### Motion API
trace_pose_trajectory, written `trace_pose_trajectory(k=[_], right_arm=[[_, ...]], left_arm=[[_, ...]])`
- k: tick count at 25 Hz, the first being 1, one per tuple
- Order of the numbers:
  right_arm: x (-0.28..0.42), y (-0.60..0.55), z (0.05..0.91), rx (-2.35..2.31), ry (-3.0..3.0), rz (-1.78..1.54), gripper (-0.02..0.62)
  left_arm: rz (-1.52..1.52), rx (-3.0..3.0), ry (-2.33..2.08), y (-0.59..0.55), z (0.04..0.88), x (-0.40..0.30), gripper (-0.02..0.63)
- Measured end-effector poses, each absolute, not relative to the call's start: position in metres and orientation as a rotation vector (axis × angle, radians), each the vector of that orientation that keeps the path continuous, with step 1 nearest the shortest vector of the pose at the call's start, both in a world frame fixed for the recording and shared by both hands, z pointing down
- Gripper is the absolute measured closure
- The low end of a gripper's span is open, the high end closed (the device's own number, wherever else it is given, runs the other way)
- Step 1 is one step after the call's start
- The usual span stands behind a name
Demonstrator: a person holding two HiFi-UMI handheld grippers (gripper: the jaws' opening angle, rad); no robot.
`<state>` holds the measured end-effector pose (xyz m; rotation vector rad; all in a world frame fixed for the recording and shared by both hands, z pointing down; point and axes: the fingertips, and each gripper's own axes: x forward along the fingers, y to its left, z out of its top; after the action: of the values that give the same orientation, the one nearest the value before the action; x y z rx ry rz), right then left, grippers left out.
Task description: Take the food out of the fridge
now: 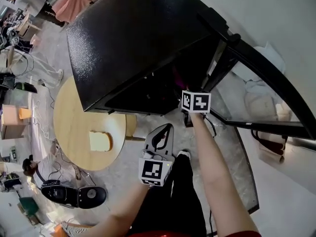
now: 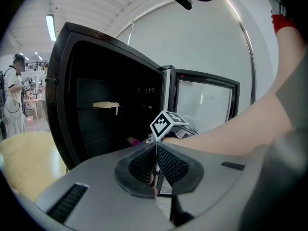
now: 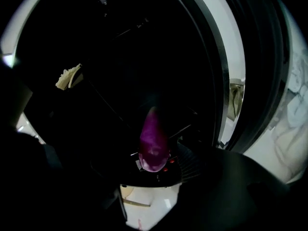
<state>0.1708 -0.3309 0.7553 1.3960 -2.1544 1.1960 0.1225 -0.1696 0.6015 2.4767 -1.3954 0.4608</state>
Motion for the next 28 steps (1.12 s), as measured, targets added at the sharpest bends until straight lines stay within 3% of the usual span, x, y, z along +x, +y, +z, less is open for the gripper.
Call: trace_pose_trajectory(k=[11, 13, 17, 28], right_arm=[[0.166, -0.342, 0.773, 1.404, -2.095, 1.315, 0.321], [0.167, -0.342, 0.772, 1.431, -2.097, 1.328, 0.351], [0.169, -0.339, 0.772, 1.467, -2.087, 1.382, 0.354], [0.164, -0.316, 0.738, 1.525, -2.158, 1.431, 0.356]], left_arm=[[0.455, 2.418, -1.392, -0.161, 0.608, 0.105, 0.595], [0.454, 2.412, -1.391, -0.16, 0.609, 0.102, 0.597], [0.447, 2.409, -1.394, -0.162, 0.607, 0.098, 0.595], [0.403, 2.443, -1.359, -0.16, 0.584, 0.09, 0.595]])
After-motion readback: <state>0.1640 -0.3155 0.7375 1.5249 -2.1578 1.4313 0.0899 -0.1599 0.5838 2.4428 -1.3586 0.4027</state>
